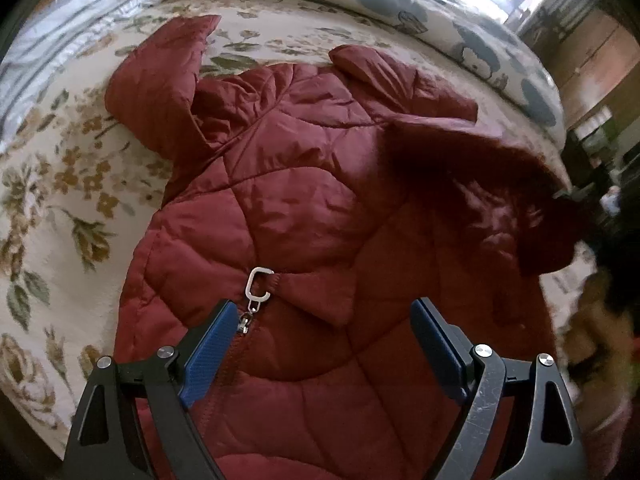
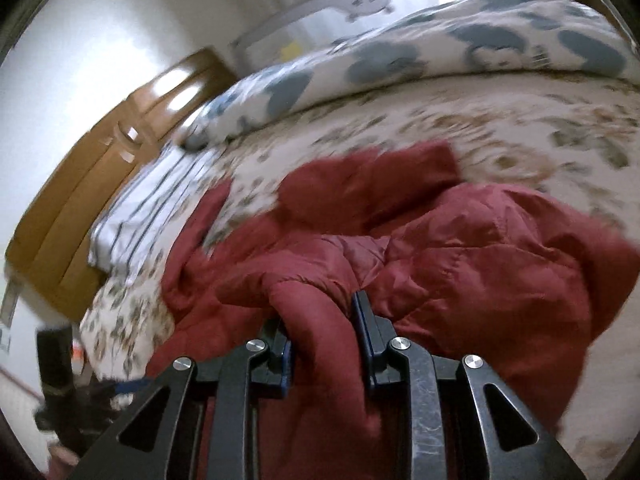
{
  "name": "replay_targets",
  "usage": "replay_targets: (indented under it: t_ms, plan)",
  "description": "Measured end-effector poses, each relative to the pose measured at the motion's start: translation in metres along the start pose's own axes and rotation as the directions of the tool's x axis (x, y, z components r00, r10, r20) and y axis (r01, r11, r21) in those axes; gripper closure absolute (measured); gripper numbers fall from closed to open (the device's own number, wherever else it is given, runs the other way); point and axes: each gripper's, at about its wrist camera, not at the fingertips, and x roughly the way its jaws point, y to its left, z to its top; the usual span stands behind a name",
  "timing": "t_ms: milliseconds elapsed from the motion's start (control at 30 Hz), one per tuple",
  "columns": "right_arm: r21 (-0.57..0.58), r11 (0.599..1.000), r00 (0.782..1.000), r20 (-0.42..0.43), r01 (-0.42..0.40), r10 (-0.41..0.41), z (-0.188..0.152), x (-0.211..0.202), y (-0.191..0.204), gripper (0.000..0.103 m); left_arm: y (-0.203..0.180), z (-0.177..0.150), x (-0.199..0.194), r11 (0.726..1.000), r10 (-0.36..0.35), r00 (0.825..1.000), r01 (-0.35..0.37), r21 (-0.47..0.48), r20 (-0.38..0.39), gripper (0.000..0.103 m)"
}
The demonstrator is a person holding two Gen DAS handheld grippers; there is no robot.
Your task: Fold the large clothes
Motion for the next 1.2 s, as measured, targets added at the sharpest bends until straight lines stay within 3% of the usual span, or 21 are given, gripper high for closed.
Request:
replay_targets:
  t_ms: [100,233,467,500,567,633,667,733,800,933,1067,1200]
  plan:
    - [-0.044,0.997,0.995,-0.081,-0.068,0.064,-0.011,0.025,0.011,0.077,0.018,0.01,-0.004,0.995,-0.086,0.996,0.087,-0.045,0.008,0.015]
    - [-0.123,0.988,0.98,-0.188,-0.094,0.069,-0.029,0.046,0.024,0.073,0.039,0.035,0.003,0.978,-0.186,0.983,0.186,-0.091,0.009,0.015]
    - [-0.1,0.991,0.979,-0.191,-0.094,0.074,-0.033,0.05,0.019,0.072,0.042,0.089,0.056,0.973,-0.214,0.975,0.208,-0.103,-0.051,0.016]
    - [-0.1,0.991,0.979,-0.19,-0.092,0.072,-0.033,0.053,0.02,0.072,0.04,0.098,0.069,0.975,-0.207,0.976,0.199,-0.102,-0.068,0.016]
    - [-0.101,0.991,0.98,-0.186,-0.086,0.066,-0.034,0.051,0.021,0.071,0.037,0.11,0.089,0.98,-0.187,0.979,0.18,-0.089,-0.084,0.028]
    - [-0.115,0.991,0.982,-0.183,-0.074,0.052,-0.037,0.051,0.026,0.069,0.032,0.116,0.103,0.985,-0.166,0.981,0.16,-0.066,-0.104,0.057]
    - [-0.123,0.99,0.982,-0.182,-0.069,0.046,-0.038,0.049,0.028,0.066,0.03,0.119,0.109,0.986,-0.161,0.981,0.156,-0.054,-0.11,0.061]
    - [-0.135,0.988,0.983,-0.176,-0.069,0.045,-0.043,0.041,0.029,0.051,0.023,0.12,0.109,0.99,-0.138,0.986,0.138,-0.015,-0.092,0.073]
    - [-0.136,0.988,0.986,-0.158,-0.074,0.052,-0.048,0.028,0.029,0.045,0.018,0.118,0.107,0.994,-0.095,0.993,0.098,0.047,-0.063,0.077]
    - [-0.057,0.998,0.998,-0.058,-0.038,0.035,-0.053,-0.009,0.009,0.045,0.015,0.108,0.087,0.994,0.027,0.999,-0.03,0.101,0.032,0.081]
    - [0.035,0.995,0.995,0.041,0.093,-0.094,-0.04,-0.033,-0.025,0.043,0.021,0.102,0.08,0.993,0.061,0.997,-0.066,0.099,0.054,0.081]
    - [0.088,0.978,0.982,0.006,0.189,-0.19,-0.026,-0.017,-0.054,0.043,0.007,0.1,0.08,0.985,0.097,0.993,-0.105,0.137,0.069,0.079]
